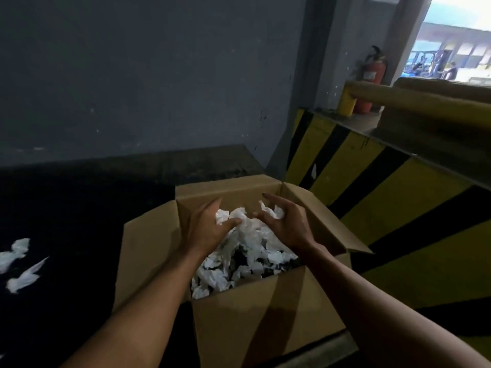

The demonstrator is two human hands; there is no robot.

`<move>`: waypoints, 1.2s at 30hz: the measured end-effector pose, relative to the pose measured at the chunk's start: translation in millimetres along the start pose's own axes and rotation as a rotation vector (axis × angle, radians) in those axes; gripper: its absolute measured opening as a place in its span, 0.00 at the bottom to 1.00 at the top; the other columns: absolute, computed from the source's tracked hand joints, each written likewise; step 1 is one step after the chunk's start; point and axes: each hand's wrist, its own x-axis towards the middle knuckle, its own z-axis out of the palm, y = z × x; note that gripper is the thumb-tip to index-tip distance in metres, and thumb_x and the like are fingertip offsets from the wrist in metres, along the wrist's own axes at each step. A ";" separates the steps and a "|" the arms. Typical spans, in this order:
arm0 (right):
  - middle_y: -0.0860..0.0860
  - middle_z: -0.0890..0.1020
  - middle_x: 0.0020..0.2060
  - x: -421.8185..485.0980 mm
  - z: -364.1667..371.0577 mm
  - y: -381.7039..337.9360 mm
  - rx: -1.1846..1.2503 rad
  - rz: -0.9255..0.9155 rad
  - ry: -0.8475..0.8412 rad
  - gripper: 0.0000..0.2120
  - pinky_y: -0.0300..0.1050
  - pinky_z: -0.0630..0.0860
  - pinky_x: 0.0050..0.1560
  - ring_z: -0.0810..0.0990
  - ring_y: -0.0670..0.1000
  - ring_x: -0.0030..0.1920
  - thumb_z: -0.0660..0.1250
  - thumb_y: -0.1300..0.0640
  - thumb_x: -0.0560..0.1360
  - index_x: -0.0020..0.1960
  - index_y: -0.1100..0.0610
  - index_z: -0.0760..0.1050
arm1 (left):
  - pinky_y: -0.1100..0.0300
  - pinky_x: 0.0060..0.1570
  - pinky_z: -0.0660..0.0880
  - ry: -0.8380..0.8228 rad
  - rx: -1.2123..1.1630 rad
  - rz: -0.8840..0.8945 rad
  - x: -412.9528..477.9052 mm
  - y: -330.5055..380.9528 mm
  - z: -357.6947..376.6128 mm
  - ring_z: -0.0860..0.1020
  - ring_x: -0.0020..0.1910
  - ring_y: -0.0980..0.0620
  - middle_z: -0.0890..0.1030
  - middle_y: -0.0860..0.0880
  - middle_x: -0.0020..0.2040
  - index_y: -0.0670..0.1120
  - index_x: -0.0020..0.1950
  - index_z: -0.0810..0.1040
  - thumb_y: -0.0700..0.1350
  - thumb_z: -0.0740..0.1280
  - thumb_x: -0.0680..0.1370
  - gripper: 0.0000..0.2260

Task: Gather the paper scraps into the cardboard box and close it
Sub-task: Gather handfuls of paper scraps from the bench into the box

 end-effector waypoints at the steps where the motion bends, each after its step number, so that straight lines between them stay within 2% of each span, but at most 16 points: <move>1: 0.47 0.80 0.61 1.1 2.7 4.1 0.011 0.007 -0.032 0.29 0.26 0.66 0.49 0.74 0.38 0.57 0.74 0.40 0.69 0.67 0.49 0.75 | 0.61 0.61 0.67 -0.037 0.013 -0.047 0.8 -4.4 6.3 0.72 0.65 0.47 0.75 0.45 0.67 0.43 0.70 0.71 0.59 0.73 0.70 0.33; 4: 0.47 0.79 0.61 3.3 10.8 14.9 -0.005 0.034 -0.122 0.27 0.36 0.69 0.52 0.74 0.41 0.58 0.69 0.37 0.72 0.66 0.48 0.75 | 0.51 0.67 0.66 -0.147 0.099 -0.144 0.5 -17.4 17.2 0.67 0.70 0.46 0.68 0.46 0.73 0.47 0.75 0.64 0.65 0.68 0.71 0.38; 6: 0.48 0.80 0.58 6.4 15.0 22.7 -0.057 0.022 -0.143 0.22 0.41 0.72 0.53 0.77 0.46 0.58 0.65 0.37 0.75 0.62 0.49 0.78 | 0.52 0.68 0.65 -0.173 0.128 -0.151 2.0 -21.6 20.3 0.66 0.71 0.46 0.66 0.47 0.74 0.48 0.75 0.63 0.65 0.66 0.73 0.36; 8: 0.49 0.80 0.53 11.2 16.2 28.8 -0.092 0.010 -0.139 0.16 0.48 0.74 0.55 0.76 0.49 0.56 0.63 0.41 0.77 0.55 0.50 0.81 | 0.54 0.67 0.65 -0.164 0.141 -0.141 5.0 -19.9 20.7 0.67 0.70 0.47 0.67 0.47 0.73 0.49 0.74 0.65 0.63 0.64 0.75 0.32; 10: 0.48 0.78 0.55 16.0 16.0 34.5 -0.102 0.020 -0.133 0.12 0.52 0.74 0.58 0.74 0.50 0.58 0.65 0.44 0.77 0.56 0.48 0.80 | 0.55 0.65 0.66 -0.163 0.170 -0.121 8.1 -18.2 18.8 0.68 0.69 0.46 0.69 0.47 0.71 0.49 0.72 0.68 0.64 0.60 0.77 0.28; 12: 0.48 0.75 0.61 17.6 15.8 36.5 -0.117 0.010 -0.129 0.18 0.53 0.73 0.61 0.72 0.51 0.61 0.68 0.44 0.74 0.63 0.43 0.76 | 0.54 0.66 0.66 -0.163 0.171 -0.092 9.9 -16.7 15.5 0.69 0.69 0.46 0.70 0.48 0.70 0.51 0.71 0.69 0.68 0.57 0.75 0.31; 16: 0.51 0.70 0.67 18.4 12.4 30.3 -0.092 -0.004 -0.127 0.26 0.52 0.69 0.64 0.68 0.54 0.67 0.69 0.47 0.71 0.68 0.42 0.70 | 0.58 0.65 0.62 -0.130 0.168 -0.065 9.2 -12.0 9.4 0.65 0.71 0.49 0.67 0.48 0.73 0.50 0.74 0.64 0.61 0.65 0.76 0.30; 18: 0.51 0.69 0.68 18.3 10.9 25.0 -0.075 -0.003 -0.106 0.25 0.52 0.68 0.65 0.67 0.55 0.67 0.67 0.47 0.71 0.68 0.44 0.71 | 0.57 0.67 0.62 -0.086 0.159 -0.075 7.1 -9.7 4.8 0.64 0.71 0.49 0.66 0.47 0.73 0.49 0.75 0.64 0.60 0.65 0.76 0.30; 21: 0.51 0.70 0.67 18.7 16.1 13.2 -0.029 -0.020 -0.072 0.24 0.57 0.72 0.63 0.70 0.55 0.65 0.65 0.47 0.70 0.67 0.46 0.73 | 0.58 0.65 0.63 0.041 0.161 -0.079 1.9 -7.3 -9.1 0.67 0.70 0.48 0.70 0.46 0.71 0.46 0.72 0.68 0.59 0.63 0.77 0.28; 23: 0.51 0.69 0.68 19.7 26.4 0.8 -0.018 -0.048 -0.087 0.23 0.53 0.68 0.67 0.66 0.54 0.68 0.67 0.50 0.73 0.67 0.46 0.72 | 0.57 0.64 0.65 0.096 0.171 -0.102 -3.9 -9.9 -23.2 0.69 0.68 0.48 0.71 0.46 0.70 0.46 0.71 0.69 0.60 0.60 0.76 0.28; 25: 0.51 0.68 0.69 20.0 41.4 -16.3 -0.010 -0.085 -0.109 0.22 0.48 0.64 0.66 0.64 0.54 0.70 0.68 0.53 0.74 0.68 0.46 0.71 | 0.56 0.64 0.67 0.137 0.199 -0.126 -13.3 -17.2 -42.1 0.70 0.66 0.47 0.71 0.45 0.69 0.47 0.71 0.69 0.61 0.59 0.75 0.29; 30: 0.49 0.67 0.70 11.5 98.3 -80.1 0.048 -0.181 -0.249 0.23 0.52 0.67 0.65 0.65 0.54 0.69 0.67 0.53 0.75 0.69 0.45 0.70 | 0.53 0.65 0.68 0.237 0.252 -0.195 -54.1 -49.6 -108.4 0.69 0.67 0.48 0.70 0.46 0.69 0.48 0.72 0.68 0.59 0.61 0.77 0.26; 36: 0.49 0.70 0.67 -18.9 191.7 -170.4 0.105 -0.366 -0.348 0.23 0.47 0.66 0.66 0.68 0.51 0.68 0.68 0.48 0.75 0.68 0.45 0.70 | 0.53 0.67 0.68 0.429 0.346 -0.311 -127.2 -102.4 -201.7 0.69 0.68 0.49 0.71 0.45 0.68 0.46 0.71 0.69 0.55 0.62 0.78 0.24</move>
